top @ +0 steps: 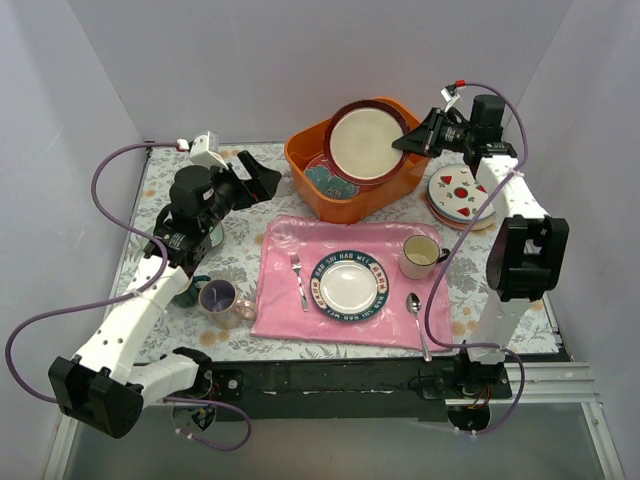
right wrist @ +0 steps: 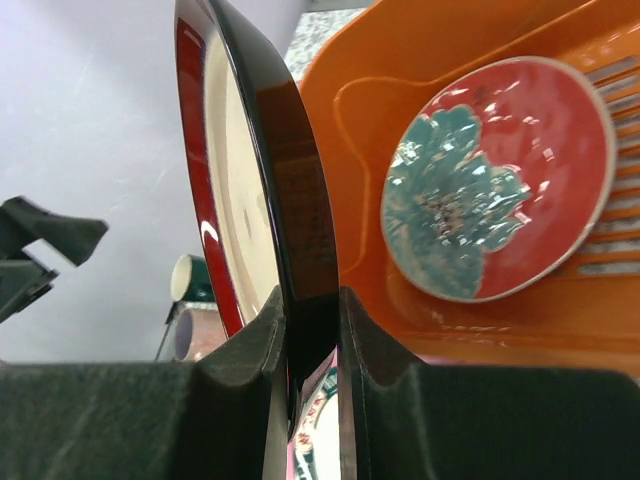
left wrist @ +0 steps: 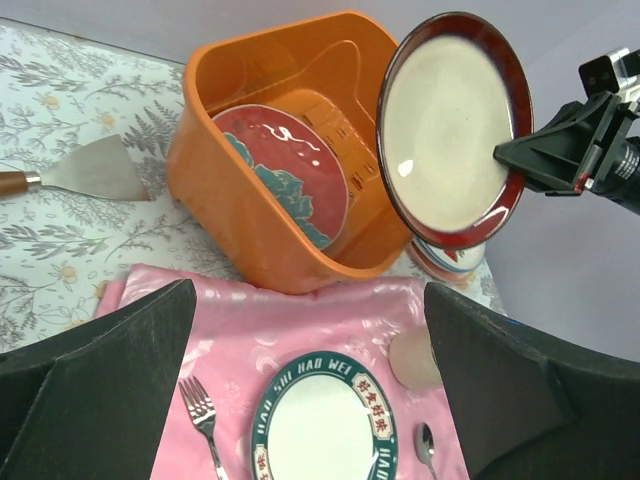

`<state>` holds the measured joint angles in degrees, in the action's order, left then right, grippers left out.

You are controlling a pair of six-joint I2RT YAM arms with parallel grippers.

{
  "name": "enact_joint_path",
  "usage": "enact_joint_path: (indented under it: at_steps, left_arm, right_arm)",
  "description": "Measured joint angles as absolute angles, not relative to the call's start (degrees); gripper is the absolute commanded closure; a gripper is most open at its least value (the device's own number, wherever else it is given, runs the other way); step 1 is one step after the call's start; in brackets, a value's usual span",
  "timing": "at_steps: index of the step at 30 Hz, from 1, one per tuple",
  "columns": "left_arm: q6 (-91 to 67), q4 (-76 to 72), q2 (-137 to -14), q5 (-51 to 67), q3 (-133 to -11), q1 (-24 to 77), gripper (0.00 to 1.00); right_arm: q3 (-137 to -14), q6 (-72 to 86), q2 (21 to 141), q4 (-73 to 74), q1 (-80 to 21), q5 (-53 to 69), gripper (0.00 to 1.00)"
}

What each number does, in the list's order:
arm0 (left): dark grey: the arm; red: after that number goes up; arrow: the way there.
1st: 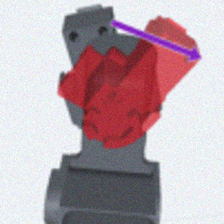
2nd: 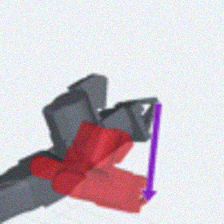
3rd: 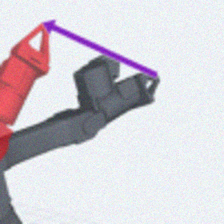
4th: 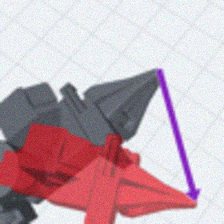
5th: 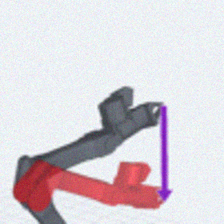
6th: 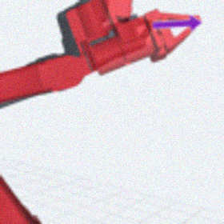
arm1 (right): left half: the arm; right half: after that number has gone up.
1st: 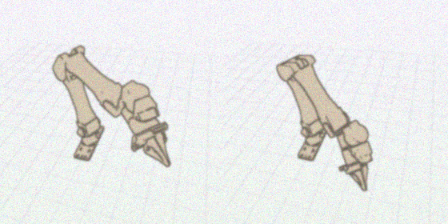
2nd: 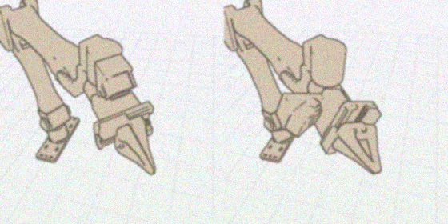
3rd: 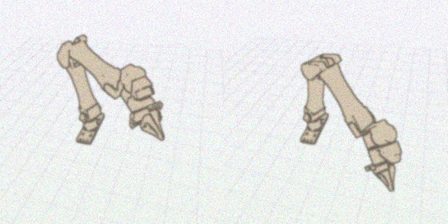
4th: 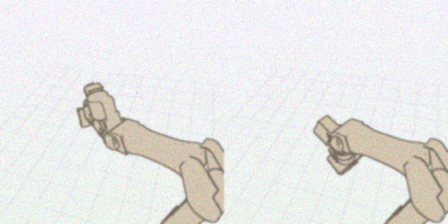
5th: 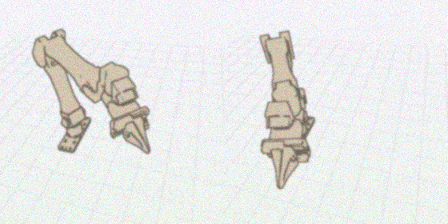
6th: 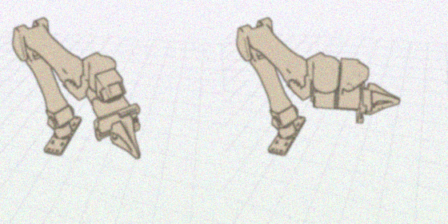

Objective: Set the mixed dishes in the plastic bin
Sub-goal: Place the plate in the plastic bin.

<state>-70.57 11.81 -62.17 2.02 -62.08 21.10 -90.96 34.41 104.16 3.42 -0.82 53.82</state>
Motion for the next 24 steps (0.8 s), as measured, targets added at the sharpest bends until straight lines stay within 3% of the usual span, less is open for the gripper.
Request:
enact_joint_path:
  at_steps: [11, 24]
  left_arm:
    - [-71.44, 8.38, -71.83, -0.6, -64.2, 20.32, 0.02]
    - [-78.41, 10.13, -79.57, 4.47, -73.91, 15.97, 0.02]
  right_arm:
    - [-116.55, 28.4, 125.91, 11.09, -3.36, 46.17, 0.99]
    - [-123.35, 25.65, 136.29, 14.02, -7.27, 43.31, 0.97]
